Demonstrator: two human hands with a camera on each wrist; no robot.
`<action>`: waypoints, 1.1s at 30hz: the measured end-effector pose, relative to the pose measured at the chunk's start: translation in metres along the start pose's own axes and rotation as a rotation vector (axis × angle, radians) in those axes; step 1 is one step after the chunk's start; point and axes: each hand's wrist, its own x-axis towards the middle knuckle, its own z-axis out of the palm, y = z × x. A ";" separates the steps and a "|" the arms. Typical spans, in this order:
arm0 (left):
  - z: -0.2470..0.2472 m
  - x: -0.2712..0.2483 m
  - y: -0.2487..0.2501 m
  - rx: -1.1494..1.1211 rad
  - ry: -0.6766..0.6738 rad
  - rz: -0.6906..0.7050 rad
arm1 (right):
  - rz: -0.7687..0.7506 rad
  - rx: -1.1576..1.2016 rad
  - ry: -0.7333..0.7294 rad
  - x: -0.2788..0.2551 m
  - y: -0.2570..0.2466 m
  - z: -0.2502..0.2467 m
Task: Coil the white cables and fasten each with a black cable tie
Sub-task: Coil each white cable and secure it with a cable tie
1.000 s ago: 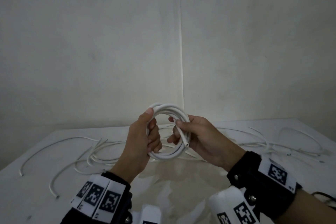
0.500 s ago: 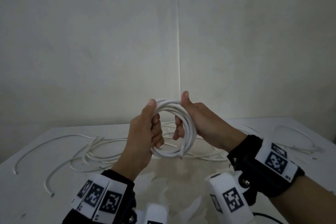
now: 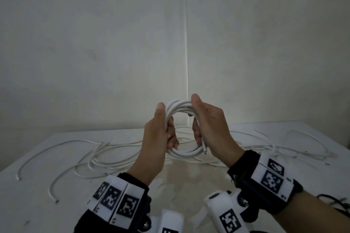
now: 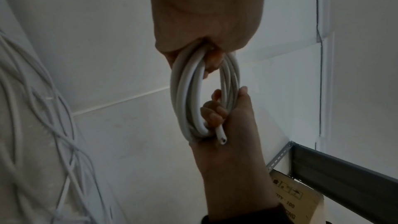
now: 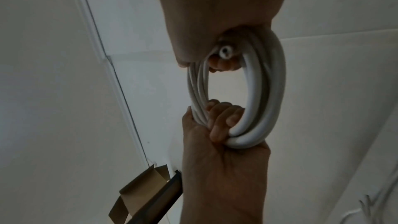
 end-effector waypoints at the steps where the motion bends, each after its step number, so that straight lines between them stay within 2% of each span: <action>1: 0.000 0.000 -0.001 0.007 -0.010 -0.008 | -0.013 -0.027 0.016 0.001 0.002 0.000; 7: -0.016 0.007 0.000 0.039 -0.185 -0.109 | -0.101 -0.241 0.024 0.010 0.008 -0.002; 10: -0.020 0.012 0.005 0.145 -0.188 -0.123 | -0.208 -0.385 -0.017 0.011 0.006 0.002; 13: -0.012 0.009 0.002 0.180 -0.086 -0.107 | -0.210 -0.425 -0.074 0.012 0.005 0.004; 17: -0.007 0.005 -0.009 0.106 0.107 -0.074 | -0.085 -0.266 -0.158 0.008 0.008 0.006; 20: -0.010 0.007 -0.007 -0.046 0.190 -0.059 | -0.061 -0.109 -0.110 -0.001 0.012 0.011; 22: -0.009 0.005 -0.007 -0.124 0.201 -0.051 | -0.133 -0.097 -0.029 -0.003 0.016 0.014; 25: -0.013 0.003 -0.009 -0.099 0.106 -0.057 | -0.209 -0.149 0.004 0.003 0.016 0.009; 29: -0.026 0.006 0.000 0.082 -0.065 -0.084 | -0.191 -0.285 -0.138 0.009 0.015 0.001; 33: -0.021 0.003 0.006 0.259 -0.125 -0.035 | -0.217 -0.383 -0.221 0.011 0.012 0.001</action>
